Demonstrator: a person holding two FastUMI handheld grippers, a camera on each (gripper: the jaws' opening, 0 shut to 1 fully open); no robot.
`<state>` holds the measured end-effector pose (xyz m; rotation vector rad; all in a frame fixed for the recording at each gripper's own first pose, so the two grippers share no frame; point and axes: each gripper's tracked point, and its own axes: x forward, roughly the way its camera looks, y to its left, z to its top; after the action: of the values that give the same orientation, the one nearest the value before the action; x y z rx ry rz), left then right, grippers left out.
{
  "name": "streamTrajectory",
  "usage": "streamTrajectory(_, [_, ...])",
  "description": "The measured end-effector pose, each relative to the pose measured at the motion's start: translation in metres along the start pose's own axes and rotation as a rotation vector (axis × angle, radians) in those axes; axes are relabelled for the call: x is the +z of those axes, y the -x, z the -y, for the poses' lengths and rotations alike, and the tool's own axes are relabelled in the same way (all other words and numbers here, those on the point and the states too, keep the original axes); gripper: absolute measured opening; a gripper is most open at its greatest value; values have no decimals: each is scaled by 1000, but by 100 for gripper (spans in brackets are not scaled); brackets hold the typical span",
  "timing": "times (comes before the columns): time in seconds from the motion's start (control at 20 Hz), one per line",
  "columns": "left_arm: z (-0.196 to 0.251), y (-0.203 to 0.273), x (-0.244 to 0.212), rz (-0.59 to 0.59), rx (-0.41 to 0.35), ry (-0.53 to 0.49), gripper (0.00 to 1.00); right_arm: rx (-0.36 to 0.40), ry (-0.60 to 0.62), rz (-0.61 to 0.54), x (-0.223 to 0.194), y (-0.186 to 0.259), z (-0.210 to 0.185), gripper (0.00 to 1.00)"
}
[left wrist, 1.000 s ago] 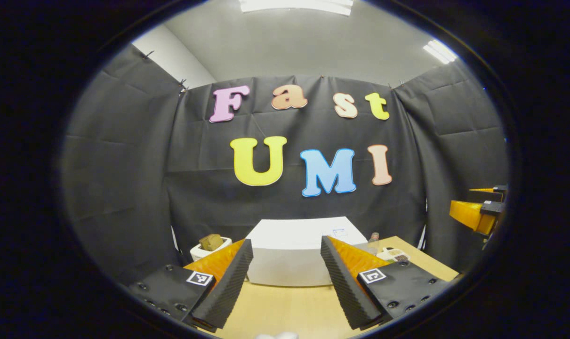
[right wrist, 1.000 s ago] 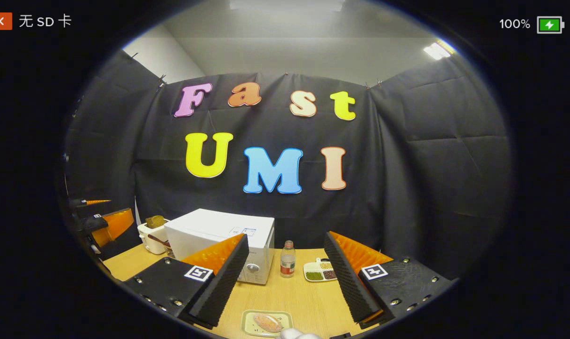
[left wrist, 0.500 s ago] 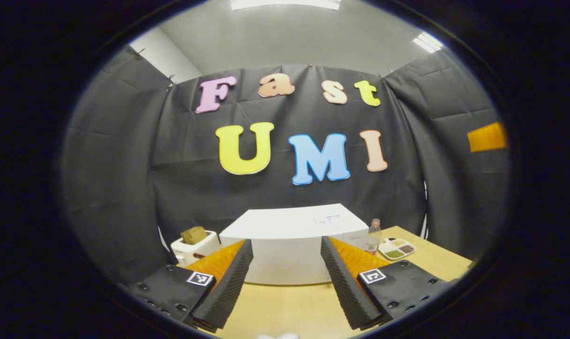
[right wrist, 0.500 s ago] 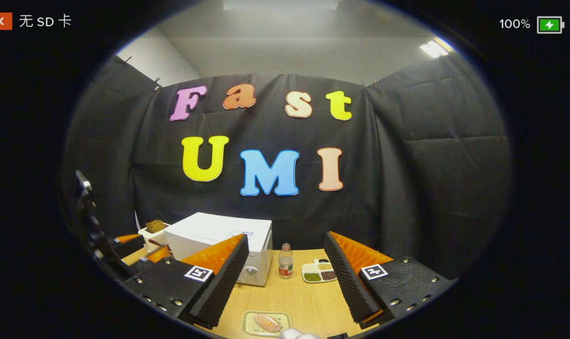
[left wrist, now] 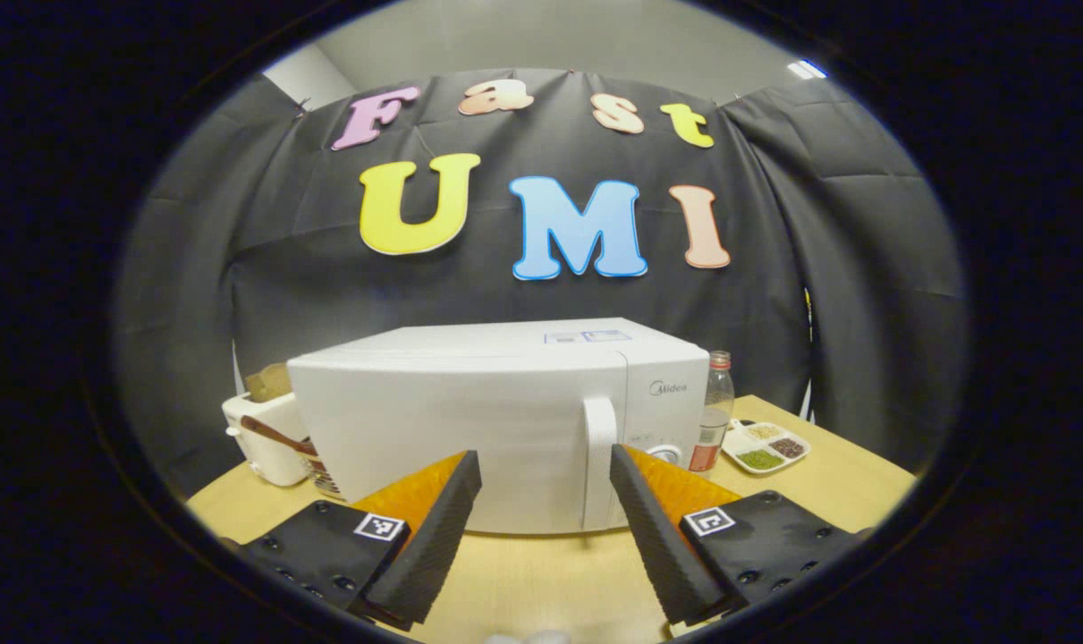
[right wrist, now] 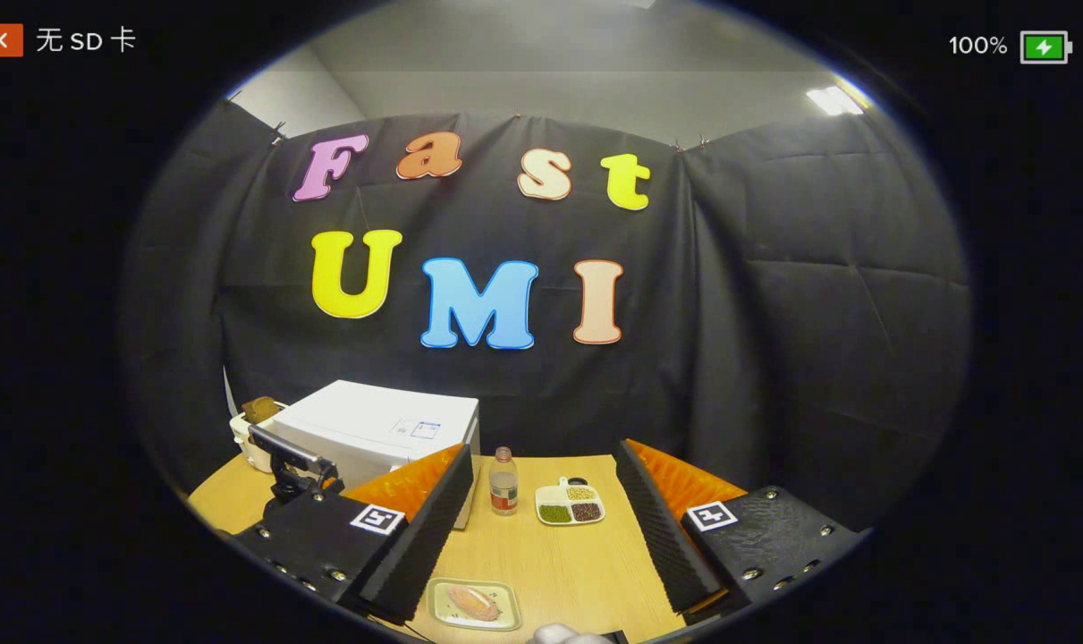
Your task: Open the microwave oven with the left hand, put the food in, and close the microwave oven.
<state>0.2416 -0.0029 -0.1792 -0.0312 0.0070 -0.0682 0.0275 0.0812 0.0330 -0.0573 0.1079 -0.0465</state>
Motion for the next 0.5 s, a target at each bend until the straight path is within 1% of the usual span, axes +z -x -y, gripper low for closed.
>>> streamTrajectory(0.05, [4, -11, -7, -13, -4, -5, 100, -9, 4, -9, -1, -3, 2, 99])
streamTrajectory(0.1, [9, -22, -12, -15, -5, -9, 95, -11, 3, -20, -4, -5, 2, 99])
streamTrajectory(0.15, [12, -30, -17, -21, -4, -13, 97, -11, 3, -29, -5, -7, 1, 99])
streamTrajectory(0.25, [17, -44, -24, -26, -7, -15, 95, -28, 27, -39, -8, -10, 7, 99])
streamTrajectory(0.35, [24, -52, -29, -25, -19, -22, 99, -40, 38, -41, -9, -10, 10, 99])
streamTrajectory(0.4, [26, -54, -30, -28, -22, -20, 99, -45, 36, -46, -12, -11, 12, 99])
streamTrajectory(0.5, [32, -59, -35, -38, -40, -16, 89, -54, 36, -56, -16, -12, 15, 99])
